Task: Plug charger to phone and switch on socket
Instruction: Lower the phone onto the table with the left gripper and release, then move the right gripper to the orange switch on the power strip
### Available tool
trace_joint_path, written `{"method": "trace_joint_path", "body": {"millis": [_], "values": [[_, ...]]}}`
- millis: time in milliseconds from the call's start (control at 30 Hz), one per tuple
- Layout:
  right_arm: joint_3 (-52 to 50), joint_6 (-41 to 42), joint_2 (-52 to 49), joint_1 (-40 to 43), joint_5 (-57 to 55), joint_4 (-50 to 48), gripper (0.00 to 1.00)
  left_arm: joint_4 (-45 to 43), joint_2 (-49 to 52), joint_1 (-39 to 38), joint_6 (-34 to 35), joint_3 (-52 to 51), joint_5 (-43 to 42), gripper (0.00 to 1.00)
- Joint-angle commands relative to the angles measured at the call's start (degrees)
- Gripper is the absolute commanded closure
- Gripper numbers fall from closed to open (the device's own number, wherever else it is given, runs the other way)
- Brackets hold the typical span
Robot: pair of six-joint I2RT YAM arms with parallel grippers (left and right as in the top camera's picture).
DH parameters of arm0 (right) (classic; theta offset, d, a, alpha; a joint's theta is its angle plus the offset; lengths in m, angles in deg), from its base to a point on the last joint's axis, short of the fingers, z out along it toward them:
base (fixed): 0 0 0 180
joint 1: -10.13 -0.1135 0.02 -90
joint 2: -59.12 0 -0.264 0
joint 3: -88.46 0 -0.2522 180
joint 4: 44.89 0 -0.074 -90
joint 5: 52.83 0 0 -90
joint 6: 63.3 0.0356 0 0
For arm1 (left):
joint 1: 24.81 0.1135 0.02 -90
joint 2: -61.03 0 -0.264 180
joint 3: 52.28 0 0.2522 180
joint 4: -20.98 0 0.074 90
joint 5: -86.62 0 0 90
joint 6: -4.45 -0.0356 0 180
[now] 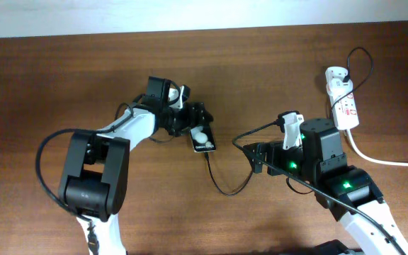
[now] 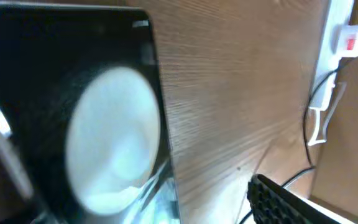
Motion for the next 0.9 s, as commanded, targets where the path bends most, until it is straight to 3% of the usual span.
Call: {"method": "trace_joint_path", "body": {"millis": [0,300,400,567,733,867], "values": [[0.1,-0.7,0.0,0.1,0.5,0.3,0.01,5.8,3.8,0.6,-0.1,-2.8,17.1,0.01],[0.1,-2.3,0.0,0.1,-1.5,3.3,0.01,18.4,3.8,3.9,1.0,-2.8,27.1,0.01],[0.1,-2.3,-0.8,0.2,-9.0,3.5,0.01,20.3,3.8,4.7,0.9,-2.7,24.4,0.01],[0.1,-2.3,-9.0,0.2,-10.7,2.8,0.01,20.6,1.6,4.7,0.3,-1.9,19.3,0.01],[4.3,-2.4,-12.9,8.3,-10.0,-0.8,0.02,24.7,-14.9,4.6,-4.7,3.6,19.3,0.01],[17.0,-6.0,-11.9,22.1,-10.6,2.8,0.01,21.8,-33.7,4.6,-5.9,3.8,19.5,0.01]]}}
